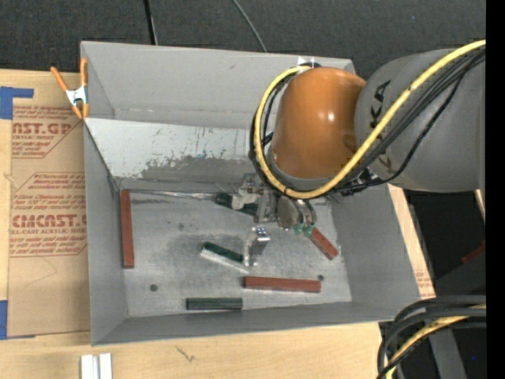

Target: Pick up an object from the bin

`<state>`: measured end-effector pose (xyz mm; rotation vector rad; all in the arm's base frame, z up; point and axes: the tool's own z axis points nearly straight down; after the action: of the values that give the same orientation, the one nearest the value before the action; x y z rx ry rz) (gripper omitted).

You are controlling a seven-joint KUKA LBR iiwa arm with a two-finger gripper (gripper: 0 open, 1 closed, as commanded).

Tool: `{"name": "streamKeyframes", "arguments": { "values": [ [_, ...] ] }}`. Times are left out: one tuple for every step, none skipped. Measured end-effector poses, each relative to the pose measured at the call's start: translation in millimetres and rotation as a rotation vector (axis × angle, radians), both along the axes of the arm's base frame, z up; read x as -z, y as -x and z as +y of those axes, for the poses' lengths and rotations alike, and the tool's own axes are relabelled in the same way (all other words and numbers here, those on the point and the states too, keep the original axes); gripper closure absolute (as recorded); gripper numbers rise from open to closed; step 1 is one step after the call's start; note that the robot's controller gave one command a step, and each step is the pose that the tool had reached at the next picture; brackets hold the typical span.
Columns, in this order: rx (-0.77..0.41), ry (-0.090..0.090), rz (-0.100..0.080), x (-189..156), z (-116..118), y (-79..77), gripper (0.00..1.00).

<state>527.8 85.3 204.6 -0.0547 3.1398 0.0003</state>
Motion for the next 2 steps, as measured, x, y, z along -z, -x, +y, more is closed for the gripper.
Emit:
{"name": "streamKeyframes", "arguments": {
  "values": [
    [-0.094,-0.001,-0.008,43.8,-2.1,-4.2,0.0],
    [-0.093,-0.003,-0.011,127.5,-19.8,-13.6,1.0]
  ]
}}
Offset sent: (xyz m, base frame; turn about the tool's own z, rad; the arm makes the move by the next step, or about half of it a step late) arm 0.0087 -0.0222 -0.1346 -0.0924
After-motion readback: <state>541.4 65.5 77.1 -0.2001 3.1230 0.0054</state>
